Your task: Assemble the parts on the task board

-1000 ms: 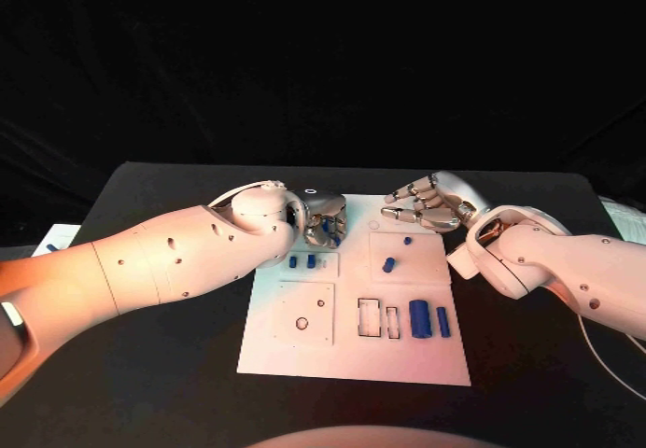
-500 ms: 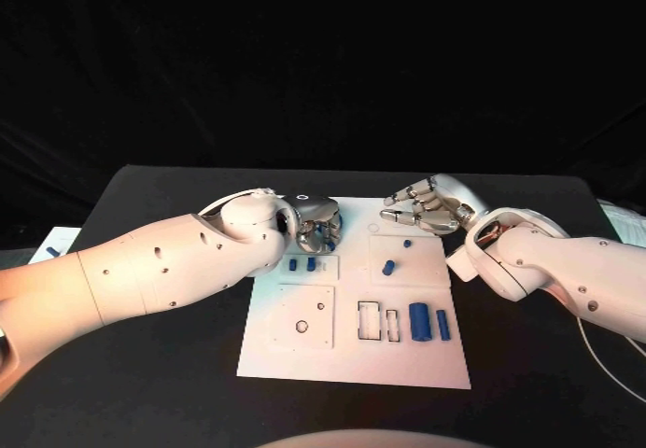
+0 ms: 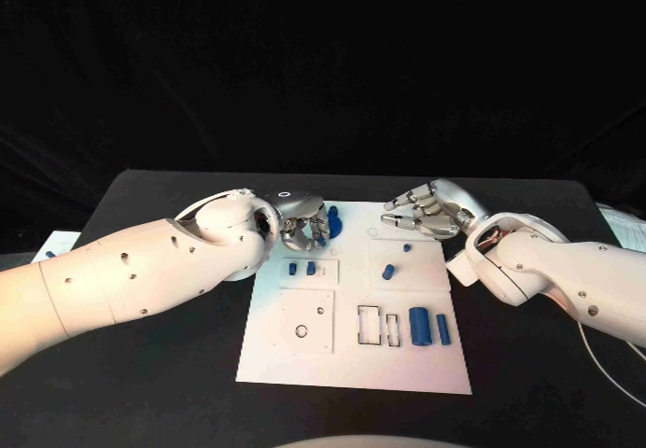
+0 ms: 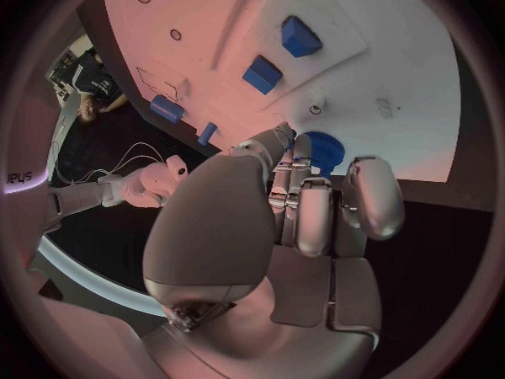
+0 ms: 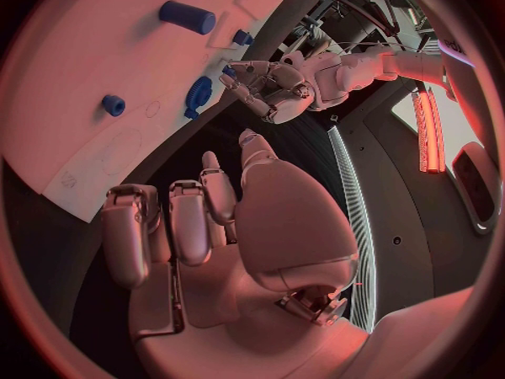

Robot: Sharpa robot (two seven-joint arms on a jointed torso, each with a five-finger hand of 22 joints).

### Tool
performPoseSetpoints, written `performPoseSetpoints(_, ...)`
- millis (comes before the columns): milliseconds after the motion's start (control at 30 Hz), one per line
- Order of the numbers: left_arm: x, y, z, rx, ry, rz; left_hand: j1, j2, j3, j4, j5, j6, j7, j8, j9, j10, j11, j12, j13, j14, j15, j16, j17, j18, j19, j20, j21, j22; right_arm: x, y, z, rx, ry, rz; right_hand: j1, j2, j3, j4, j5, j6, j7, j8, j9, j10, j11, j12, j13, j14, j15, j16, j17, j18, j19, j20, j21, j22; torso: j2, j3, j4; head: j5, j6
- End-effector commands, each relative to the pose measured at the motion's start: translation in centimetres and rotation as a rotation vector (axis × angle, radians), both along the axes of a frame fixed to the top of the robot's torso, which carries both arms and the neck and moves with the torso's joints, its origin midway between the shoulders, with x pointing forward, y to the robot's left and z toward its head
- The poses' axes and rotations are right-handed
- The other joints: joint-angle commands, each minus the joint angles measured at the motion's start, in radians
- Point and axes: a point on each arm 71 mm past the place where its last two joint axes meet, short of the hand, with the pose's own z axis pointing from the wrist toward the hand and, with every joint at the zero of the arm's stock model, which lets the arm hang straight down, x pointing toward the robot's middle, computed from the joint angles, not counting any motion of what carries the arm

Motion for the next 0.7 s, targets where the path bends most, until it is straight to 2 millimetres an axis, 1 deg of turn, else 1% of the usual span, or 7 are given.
performPoseSetpoints(33,-0.2,0.4,0.5,-0.069,-0.011,0.004,-0.008,-0.001,0.007,-0.002,-0.001,0.005,0.001,-0.004,-0.001,0.005,0.001,-0.005,0.002,0.037,0.006,0.007,0.0,-0.011,0.035,0.0,0.008,0.171,-0.1,0.1,-0.1,-0.003,0.001,0.014,-0.001,0.009,-0.005,0.001,0.004,0.004,0.0,0.001,0.001,0.002,-0.004,0.002,0.031,0.057,-0.001,-0.003,0.059,0.012,-0.008,0.0,-0.006,0.112,0.0,0.0002,0.0001,0.002,0.002)
performPoseSetpoints(200,-0.2,1.6,0.5,-0.071,0.004,0.025,-0.011,-0.003,0.009,-0.003,-0.002,0.007,0.002,-0.005,0.0,0.006,0.001,-0.006,0.002,0.037,0.006,0.007,0.0,-0.011,0.035,0.0,0.01,0.172,-0.1,0.1,-0.1,-0.003,0.002,0.014,-0.001,0.009,-0.005,0.001,0.004,0.004,0.0,0.001,0.001,0.002,-0.004,0.002,0.031,0.057,-0.001,-0.003,0.059,0.012,-0.008,0.0,-0.006,0.112,0.001,-0.0008,0.0002,0.001,-0.001)
performPoseSetpoints(267,0.0,2.3,0.3,-0.063,0.013,0.038,-0.011,-0.003,0.01,-0.003,-0.002,0.007,0.002,-0.005,0.0,0.007,0.001,-0.006,0.002,0.037,0.006,0.007,0.0,-0.011,0.036,0.0,0.01,0.172,-0.1,0.1,-0.1,-0.003,0.003,0.014,-0.001,0.009,-0.005,0.001,0.004,0.004,0.0,0.001,0.001,0.002,-0.004,0.002,0.031,0.057,-0.001,-0.003,0.059,0.012,-0.008,0.0,-0.006,0.112,0.0,0.0002,0.0006,0.002,-0.001)
performPoseSetpoints(333,0.1,2.6,0.2,-0.057,0.019,0.045,-0.012,-0.003,0.011,-0.004,-0.002,0.008,0.002,-0.005,0.0,0.008,0.001,-0.006,0.003,0.037,0.006,0.007,0.0,-0.011,0.036,0.0,0.01,0.172,-0.1,0.1,-0.1,-0.003,0.003,0.015,-0.001,0.009,-0.005,0.001,0.004,0.004,0.0,0.001,0.001,0.002,-0.004,0.002,0.031,0.057,-0.001,-0.003,0.059,0.012,-0.008,0.0,-0.006,0.112,0.0,0.0006,-0.0004,0.004,-0.001)
performPoseSetpoints(467,0.1,3.1,0.0,-0.043,0.034,0.054,-0.014,-0.005,0.012,-0.004,-0.003,0.009,0.002,-0.005,0.0,0.009,0.001,-0.006,0.003,0.037,0.006,0.007,0.0,-0.011,0.036,0.0,0.011,0.173,-0.1,0.1,-0.2,-0.003,0.004,0.016,-0.001,0.009,-0.005,0.001,0.004,0.004,0.0,0.001,0.001,0.002,-0.004,0.002,0.031,0.057,-0.001,-0.003,0.059,0.012,-0.008,0.0,-0.006,0.112,0.0,-0.0002,0.0001,0.006,-0.002)
performPoseSetpoints(700,0.1,3.6,-0.5,-0.024,0.061,0.061,-0.019,-0.006,0.015,-0.004,-0.004,0.01,0.001,-0.006,0.0,0.01,0.001,-0.008,0.004,0.037,0.006,0.007,-0.001,-0.011,0.036,0.0,0.01,0.172,-0.1,0.1,-0.2,-0.003,0.006,0.015,-0.001,0.009,-0.005,0.001,0.004,0.004,0.0,0.001,0.001,0.002,-0.004,0.002,0.031,0.057,-0.001,-0.003,0.059,0.012,-0.008,0.0,-0.006,0.112,0.0,0.0004,0.0002,0.008,-0.003)
